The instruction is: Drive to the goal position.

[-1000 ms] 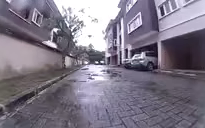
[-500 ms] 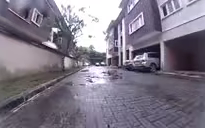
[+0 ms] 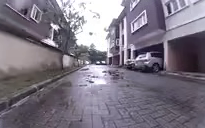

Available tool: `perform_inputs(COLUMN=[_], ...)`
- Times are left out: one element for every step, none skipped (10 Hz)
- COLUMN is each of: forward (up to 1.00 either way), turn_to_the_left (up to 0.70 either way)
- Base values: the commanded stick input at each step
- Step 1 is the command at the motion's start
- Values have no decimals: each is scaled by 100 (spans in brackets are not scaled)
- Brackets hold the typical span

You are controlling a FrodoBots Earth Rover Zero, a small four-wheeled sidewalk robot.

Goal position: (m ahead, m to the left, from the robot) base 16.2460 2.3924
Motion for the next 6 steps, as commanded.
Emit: perform_inputs(forward=[70, 70, 70, 70, 70, 70], turn_to_the_left=[0, 0, 0, 0, 0, 0])
